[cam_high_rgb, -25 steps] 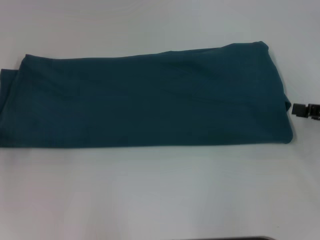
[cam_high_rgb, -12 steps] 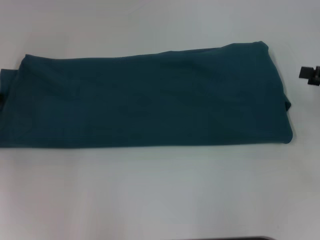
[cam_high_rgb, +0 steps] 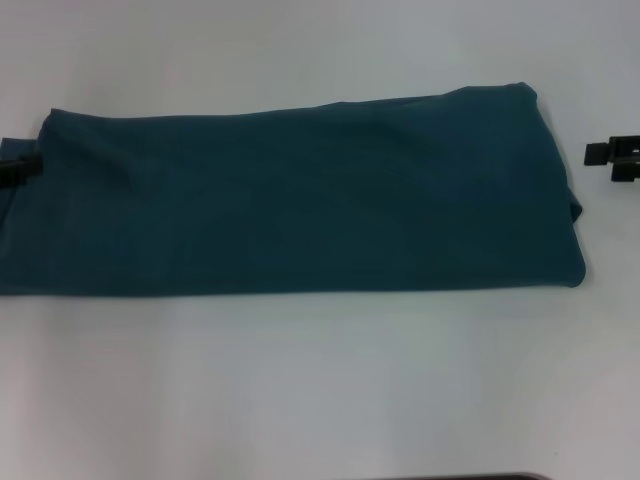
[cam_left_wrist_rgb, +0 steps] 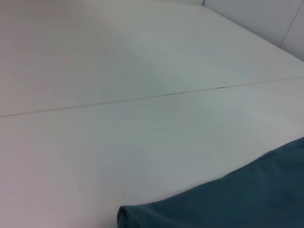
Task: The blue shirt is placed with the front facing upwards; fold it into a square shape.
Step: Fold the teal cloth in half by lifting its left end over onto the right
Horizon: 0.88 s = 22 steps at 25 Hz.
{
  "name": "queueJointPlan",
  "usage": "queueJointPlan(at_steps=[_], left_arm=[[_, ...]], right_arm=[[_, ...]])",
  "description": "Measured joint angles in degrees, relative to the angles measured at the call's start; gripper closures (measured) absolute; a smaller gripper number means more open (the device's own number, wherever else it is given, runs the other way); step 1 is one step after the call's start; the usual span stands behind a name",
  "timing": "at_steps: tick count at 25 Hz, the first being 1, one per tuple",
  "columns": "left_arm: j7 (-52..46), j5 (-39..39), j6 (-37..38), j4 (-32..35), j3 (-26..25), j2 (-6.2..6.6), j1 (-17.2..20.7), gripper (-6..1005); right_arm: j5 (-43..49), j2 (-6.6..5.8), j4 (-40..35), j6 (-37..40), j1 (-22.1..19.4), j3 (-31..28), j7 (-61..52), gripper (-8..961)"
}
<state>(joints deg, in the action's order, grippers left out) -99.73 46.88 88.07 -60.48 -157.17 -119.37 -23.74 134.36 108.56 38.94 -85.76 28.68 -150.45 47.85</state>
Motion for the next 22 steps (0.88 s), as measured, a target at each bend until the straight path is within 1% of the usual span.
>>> queueJointPlan(at_steps=[3, 11, 17, 20, 22], left_arm=[[0.0, 0.1, 0.0, 0.1, 0.0, -0.02, 0.0, 261], [0.0, 0.1, 0.0, 0.2, 0.0, 0.01, 0.0, 262], [0.0, 0.1, 0.0, 0.3, 0.1, 0.09, -0.1, 260], [0.0, 0.1, 0.0, 0.3, 0.1, 0.1, -0.1, 261], [0.1, 0.0, 0.0, 0.3, 0.1, 0.1, -0.1, 261]], right_arm=[[1.0, 0.46, -0.4, 0.6, 0.5, 0.1, -0.1, 220], [1.1, 0.85, -3.4, 3.2, 0.6, 2.2, 0.0, 219], [1.1, 1.68, -3.8, 4.2, 0.8, 2.7, 0.4, 221], [1.1, 1.82, -3.8, 4.6, 0.9, 2.9, 0.4, 224], [1.1, 2.15, -3.8, 5.0, 1.1, 3.2, 0.4, 225]])
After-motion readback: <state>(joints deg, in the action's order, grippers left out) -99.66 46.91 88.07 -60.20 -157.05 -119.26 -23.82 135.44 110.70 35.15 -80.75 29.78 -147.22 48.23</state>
